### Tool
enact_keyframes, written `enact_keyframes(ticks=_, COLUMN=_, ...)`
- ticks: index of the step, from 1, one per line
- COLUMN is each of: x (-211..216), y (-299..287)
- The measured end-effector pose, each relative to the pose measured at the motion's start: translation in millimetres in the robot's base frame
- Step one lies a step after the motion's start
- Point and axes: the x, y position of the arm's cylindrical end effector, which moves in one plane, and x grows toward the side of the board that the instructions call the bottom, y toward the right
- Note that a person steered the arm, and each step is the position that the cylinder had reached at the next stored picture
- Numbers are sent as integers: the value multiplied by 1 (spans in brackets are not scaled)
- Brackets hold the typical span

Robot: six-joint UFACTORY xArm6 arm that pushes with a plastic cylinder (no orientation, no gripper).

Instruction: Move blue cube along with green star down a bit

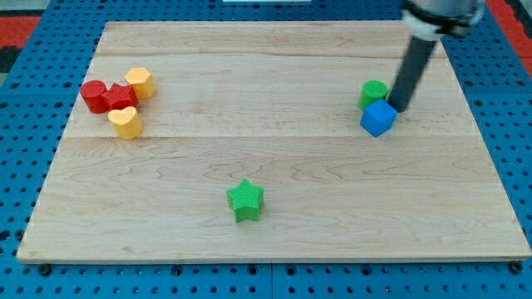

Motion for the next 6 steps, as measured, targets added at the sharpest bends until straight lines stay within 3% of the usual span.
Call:
enact_keyframes(ticks=1, x=64, y=-92)
enact_keyframes(ticks=2, x=91, y=-125)
enact_keyframes(ticks=3, x=81, y=-99)
enact_keyframes(ticks=4, x=129, y=-111)
enact_keyframes(ticks=5, x=131, y=-162)
enact_keyframes(ticks=6, x=85, y=-110)
